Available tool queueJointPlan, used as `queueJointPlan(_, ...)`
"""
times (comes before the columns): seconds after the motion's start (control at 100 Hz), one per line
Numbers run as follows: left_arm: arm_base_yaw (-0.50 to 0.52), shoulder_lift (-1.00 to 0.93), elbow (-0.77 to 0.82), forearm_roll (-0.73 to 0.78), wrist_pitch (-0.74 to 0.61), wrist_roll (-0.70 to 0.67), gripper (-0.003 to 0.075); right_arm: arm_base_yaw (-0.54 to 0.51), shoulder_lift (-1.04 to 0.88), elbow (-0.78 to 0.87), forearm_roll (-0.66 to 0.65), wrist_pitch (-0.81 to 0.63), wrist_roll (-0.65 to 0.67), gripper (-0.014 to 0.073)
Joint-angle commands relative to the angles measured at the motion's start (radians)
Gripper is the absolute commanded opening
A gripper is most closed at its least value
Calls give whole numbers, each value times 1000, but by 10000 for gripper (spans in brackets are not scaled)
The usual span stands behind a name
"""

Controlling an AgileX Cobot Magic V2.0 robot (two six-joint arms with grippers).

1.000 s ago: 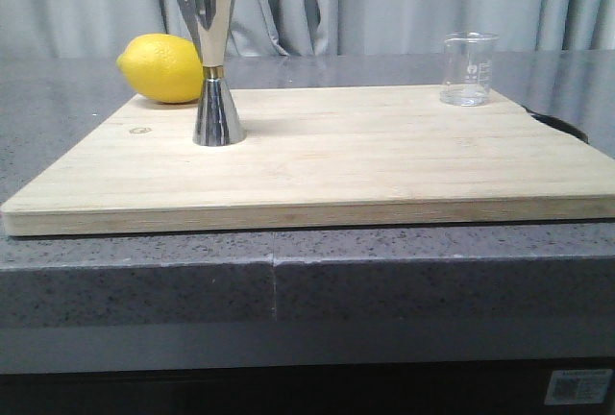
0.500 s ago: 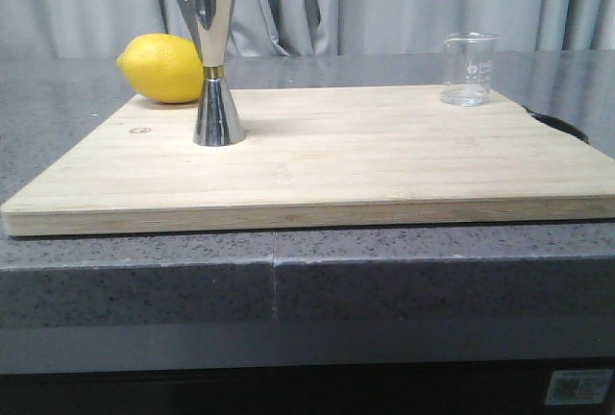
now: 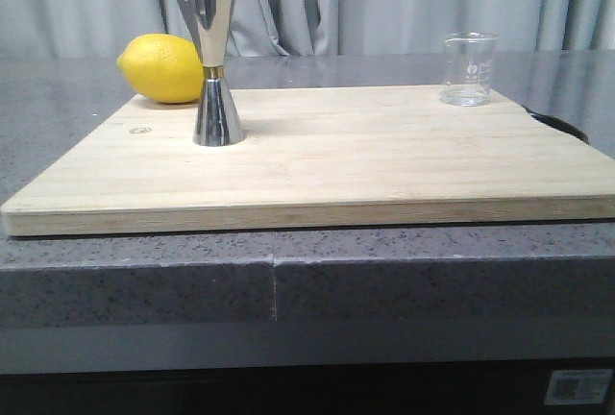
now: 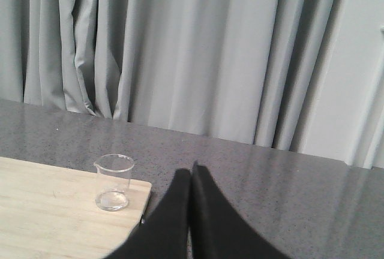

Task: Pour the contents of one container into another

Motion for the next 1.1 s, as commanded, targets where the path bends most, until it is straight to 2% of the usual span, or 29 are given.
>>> queueJointPlan(0.0, -36, -29, -9, 175, -105, -218, -19, -5, 8, -25, 2, 8, -3, -66)
queueJointPlan(0.11, -112, -76, 43, 401, -202, -486, -19, -5, 8, -25, 2, 8, -3, -66)
queueJointPlan(0.25, -230, -103, 108, 608, -318, -657, -19, -5, 8, -25, 2, 8, -3, -66)
queueJointPlan(0.37, -288, -110, 165, 645, -406, -667, -19, -5, 8, -25, 2, 8, -3, -66)
queueJointPlan(0.64, -287, -176, 301, 628, -584, -667, -19, -5, 8, -25, 2, 8, -3, -66)
queueJointPlan(0.83, -276, -220, 311, 638, -533, -667, -19, -5, 8, -25, 2, 8, -3, -66)
queueJointPlan(1.09, -196, -220, 311, 638, -533, -667, -19, -5, 8, -25, 2, 8, -3, -66)
